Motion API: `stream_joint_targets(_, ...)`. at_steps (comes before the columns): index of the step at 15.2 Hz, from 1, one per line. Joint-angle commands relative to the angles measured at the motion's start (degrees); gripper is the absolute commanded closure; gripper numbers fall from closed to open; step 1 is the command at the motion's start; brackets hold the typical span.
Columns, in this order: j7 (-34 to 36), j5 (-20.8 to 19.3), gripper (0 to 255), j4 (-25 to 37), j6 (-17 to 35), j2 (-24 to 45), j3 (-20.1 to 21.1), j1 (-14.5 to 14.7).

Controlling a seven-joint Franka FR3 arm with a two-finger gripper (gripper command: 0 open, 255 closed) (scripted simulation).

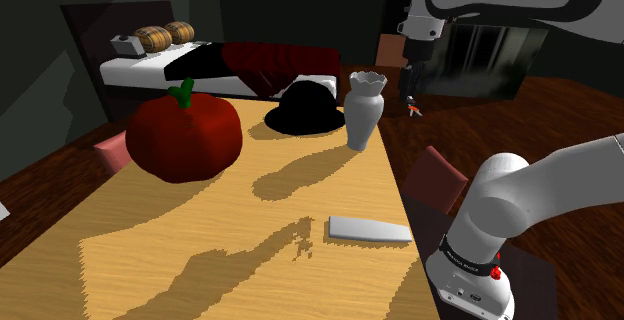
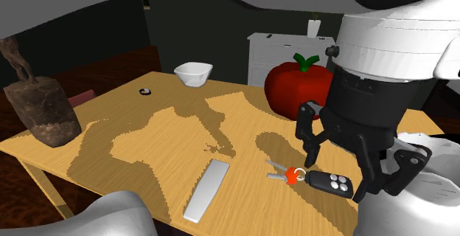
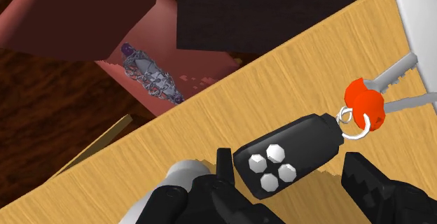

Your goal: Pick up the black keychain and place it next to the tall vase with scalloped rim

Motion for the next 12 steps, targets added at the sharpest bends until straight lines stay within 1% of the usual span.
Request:
stream_joint_targets(1,0.17,-0.13,255,-1.95,1.45,-0.51,-0.08,-0.08)
stream_joint_targets(12,0.56,-1.24,255,-11.34,9.26,-2.10,-1.17,-0.63)
